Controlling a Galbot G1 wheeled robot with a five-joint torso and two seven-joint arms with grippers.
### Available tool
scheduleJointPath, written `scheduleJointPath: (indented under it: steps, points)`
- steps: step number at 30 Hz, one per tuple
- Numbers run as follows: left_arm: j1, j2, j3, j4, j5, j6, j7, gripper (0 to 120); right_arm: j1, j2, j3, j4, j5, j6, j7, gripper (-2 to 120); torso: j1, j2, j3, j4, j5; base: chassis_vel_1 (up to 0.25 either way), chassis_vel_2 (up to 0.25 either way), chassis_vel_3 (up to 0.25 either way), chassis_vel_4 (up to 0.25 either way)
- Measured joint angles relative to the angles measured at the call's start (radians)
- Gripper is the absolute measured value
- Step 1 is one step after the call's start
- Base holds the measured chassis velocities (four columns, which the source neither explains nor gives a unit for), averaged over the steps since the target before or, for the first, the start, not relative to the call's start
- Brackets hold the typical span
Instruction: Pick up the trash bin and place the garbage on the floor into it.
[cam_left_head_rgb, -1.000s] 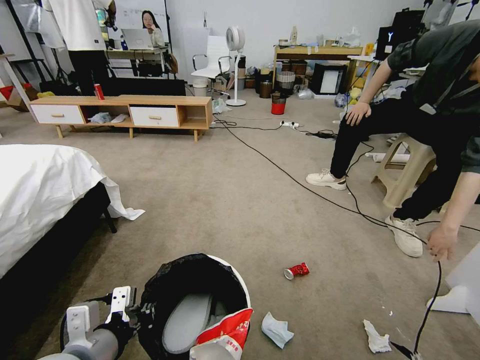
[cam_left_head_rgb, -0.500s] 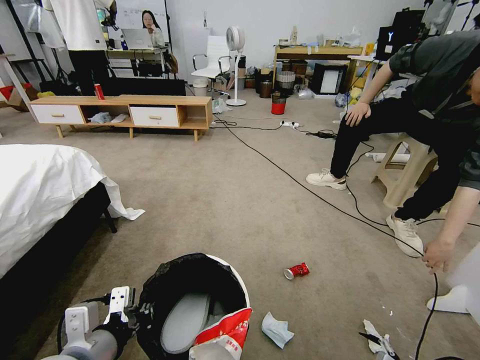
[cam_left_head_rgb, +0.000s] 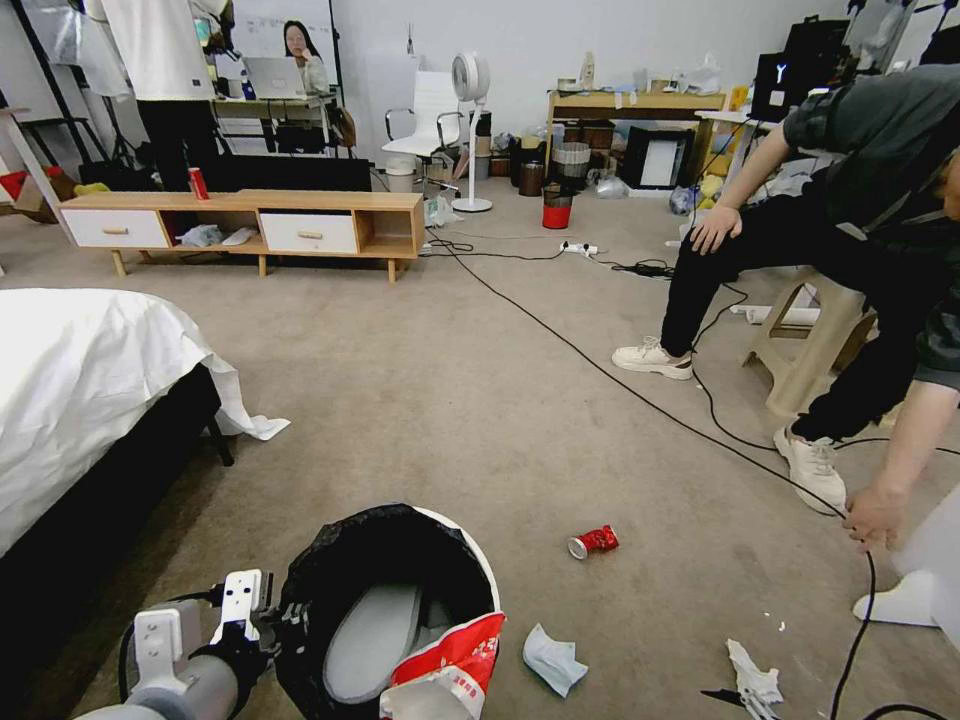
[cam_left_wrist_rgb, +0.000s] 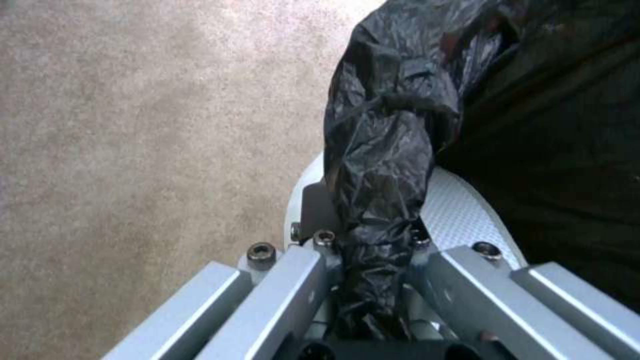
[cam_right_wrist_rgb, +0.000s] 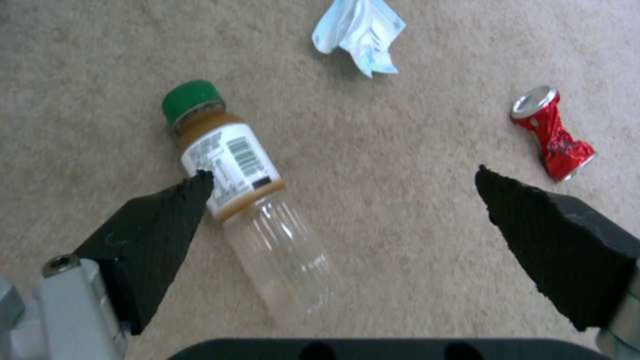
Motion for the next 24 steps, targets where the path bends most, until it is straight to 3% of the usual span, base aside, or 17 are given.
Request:
scheduleJointPath:
  steps: [24]
  points:
    - [-0.004, 0.012, -0.01, 0.004, -0.008, 0.001, -0.001, 1, 0.199, 0.003, -0.184, -0.148, -0.068, 0.065, -0.001, 100, 0.0, 0.0, 0.0, -0.0003, -0.0001, 0.0, 0.0, 0.0, 0.0]
